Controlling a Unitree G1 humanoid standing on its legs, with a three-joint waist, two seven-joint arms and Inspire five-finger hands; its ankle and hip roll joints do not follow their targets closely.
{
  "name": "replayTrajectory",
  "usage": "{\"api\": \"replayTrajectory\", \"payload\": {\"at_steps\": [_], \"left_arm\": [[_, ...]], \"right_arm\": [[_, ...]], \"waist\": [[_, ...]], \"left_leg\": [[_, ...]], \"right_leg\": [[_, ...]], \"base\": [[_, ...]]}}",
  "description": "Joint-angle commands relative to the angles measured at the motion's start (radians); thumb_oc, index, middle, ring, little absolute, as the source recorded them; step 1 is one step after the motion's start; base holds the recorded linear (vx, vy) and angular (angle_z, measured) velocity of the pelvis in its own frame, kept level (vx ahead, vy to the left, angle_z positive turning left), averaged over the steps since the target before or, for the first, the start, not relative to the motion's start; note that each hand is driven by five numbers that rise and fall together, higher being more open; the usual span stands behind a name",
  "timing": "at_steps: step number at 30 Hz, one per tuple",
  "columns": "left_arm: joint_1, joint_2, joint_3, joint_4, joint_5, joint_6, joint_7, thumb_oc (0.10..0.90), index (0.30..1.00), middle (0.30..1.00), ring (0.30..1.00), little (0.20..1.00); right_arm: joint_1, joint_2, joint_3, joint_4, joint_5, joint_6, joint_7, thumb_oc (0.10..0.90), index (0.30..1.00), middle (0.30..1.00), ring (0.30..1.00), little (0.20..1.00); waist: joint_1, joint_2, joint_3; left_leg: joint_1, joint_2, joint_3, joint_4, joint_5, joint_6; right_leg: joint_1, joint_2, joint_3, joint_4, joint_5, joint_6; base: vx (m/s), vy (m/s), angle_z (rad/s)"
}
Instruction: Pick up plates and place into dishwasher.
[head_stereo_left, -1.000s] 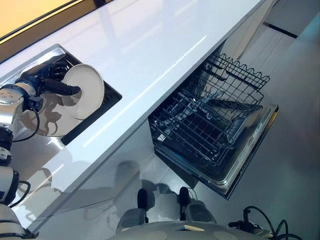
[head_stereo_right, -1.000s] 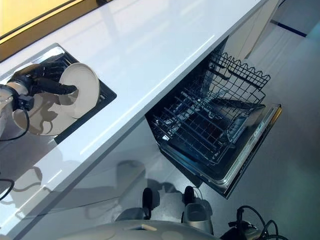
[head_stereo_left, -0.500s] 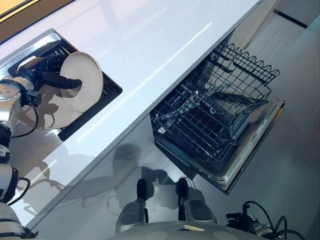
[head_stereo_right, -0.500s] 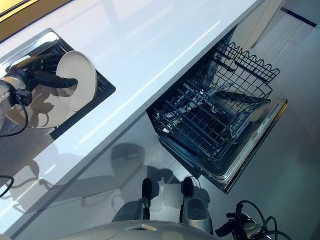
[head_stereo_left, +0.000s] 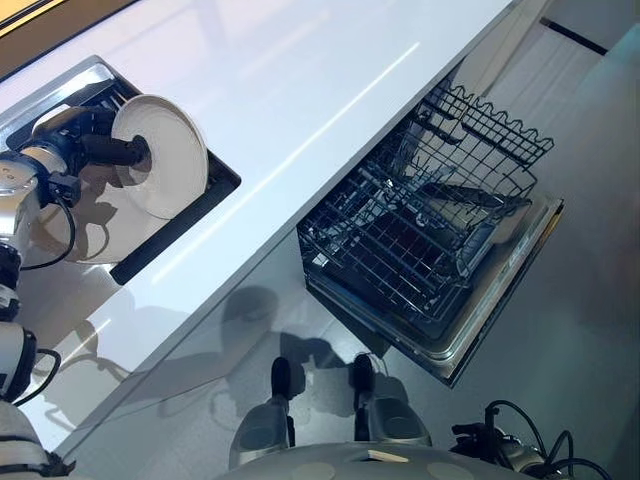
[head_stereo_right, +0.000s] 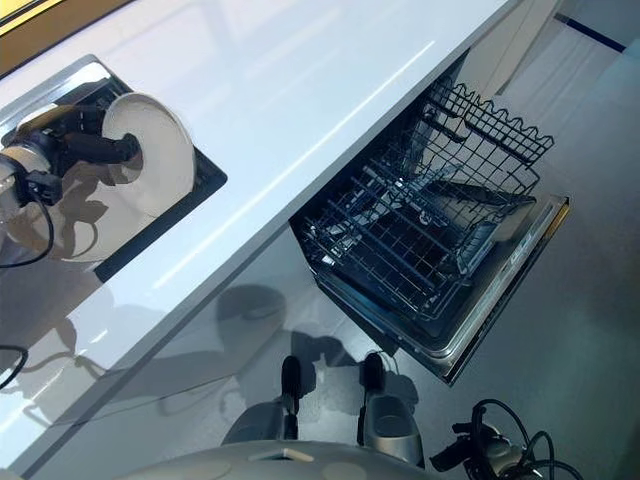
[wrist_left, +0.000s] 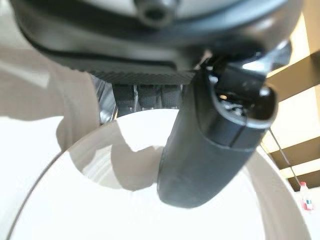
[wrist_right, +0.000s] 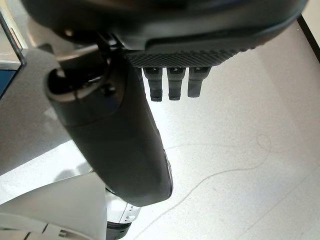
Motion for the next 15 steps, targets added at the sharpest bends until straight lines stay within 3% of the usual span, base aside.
{"api": "replayTrajectory", "payload": {"at_steps": [1, 15], "left_arm": [[-0.165, 0.069, 0.032, 0.011, -0.031, -0.07, 0.019, 0.1, 0.3, 0.3, 0.3, 0.2], [-0.184, 0.096, 0.035, 0.021, -0.025, -0.061, 0.044, 0.1, 0.3, 0.3, 0.3, 0.2]], "right_arm": [[0.057, -0.085, 0.001, 0.014, -0.004, 0.007, -0.015, 0.8, 0.9, 0.9, 0.9, 0.9], [0.075, -0.076, -0.022, 0.02, 0.04, 0.025, -0.009, 0.8, 0.9, 0.9, 0.9, 0.9]], "waist": [[-0.02, 0.027, -0.058], [-0.02, 0.046, -0.136]], "left_leg": [[0.028, -0.075, 0.07, 0.002, -0.055, 0.03], [0.067, -0.077, 0.067, 0.002, -0.071, 0.021]], "right_leg": [[-0.014, -0.007, 0.06, 0.021, 0.032, 0.077], [0.036, -0.001, 0.056, 0.011, 0.012, 0.075]], "base": [[0.0, 0.0, 0.0], [0.0, -0.01, 0.0]]}}
